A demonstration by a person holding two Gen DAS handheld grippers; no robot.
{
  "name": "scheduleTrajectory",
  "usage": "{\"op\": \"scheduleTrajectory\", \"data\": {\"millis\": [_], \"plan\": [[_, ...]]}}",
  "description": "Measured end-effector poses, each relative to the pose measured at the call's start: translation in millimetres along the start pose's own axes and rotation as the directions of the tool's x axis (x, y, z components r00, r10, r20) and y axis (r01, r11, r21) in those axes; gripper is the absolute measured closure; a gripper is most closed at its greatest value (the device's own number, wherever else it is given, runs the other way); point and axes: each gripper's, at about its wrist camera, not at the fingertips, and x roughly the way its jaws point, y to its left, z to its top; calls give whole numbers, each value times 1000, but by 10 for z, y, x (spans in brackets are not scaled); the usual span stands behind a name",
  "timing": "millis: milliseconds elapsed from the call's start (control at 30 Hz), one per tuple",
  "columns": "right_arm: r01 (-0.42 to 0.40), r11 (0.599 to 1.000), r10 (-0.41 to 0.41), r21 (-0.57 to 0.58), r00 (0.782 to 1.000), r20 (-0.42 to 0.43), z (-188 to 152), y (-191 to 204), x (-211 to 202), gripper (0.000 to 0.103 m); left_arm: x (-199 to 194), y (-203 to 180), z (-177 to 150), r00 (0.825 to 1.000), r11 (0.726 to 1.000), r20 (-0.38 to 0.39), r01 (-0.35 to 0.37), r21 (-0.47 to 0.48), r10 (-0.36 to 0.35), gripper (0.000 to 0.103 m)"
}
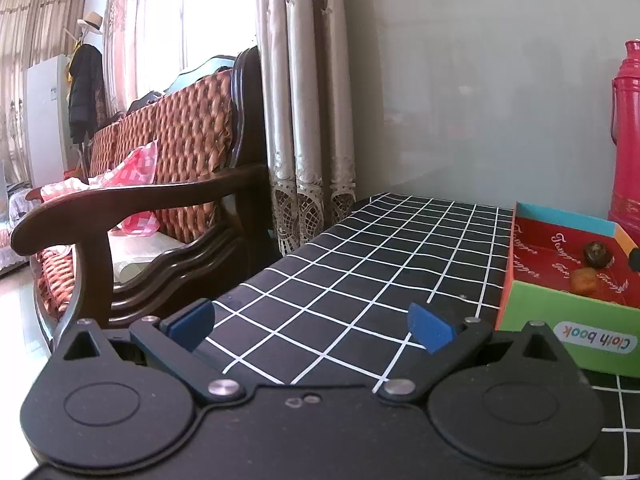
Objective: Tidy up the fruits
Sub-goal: 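Carry the peach with the right gripper into the box and open, then lower the left gripper onto a small mandarin and close it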
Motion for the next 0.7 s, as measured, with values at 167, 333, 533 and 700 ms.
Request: {"op": "scheduleTrajectory", "data": {"millis": [167,333,533,700], "plan": [[36,999,-36,11,998,59,18,-108,-146,67,-20,-25,27,1000,1000,4,10,-21,-10,6],[113,990,-121,79,987,110,0,-393,-362,0,-103,-180,91,997,996,24,70,-55,-69,6],[190,977,-200,94,974,105,-17,-768,-581,0,-241,-559,144,981,981,60,187,-55,-184,6],[265,960,-273,94,959,79,-78,-1063,-730,0,-375,-1018,153,960,963,79,267,15,-268,6]]}}
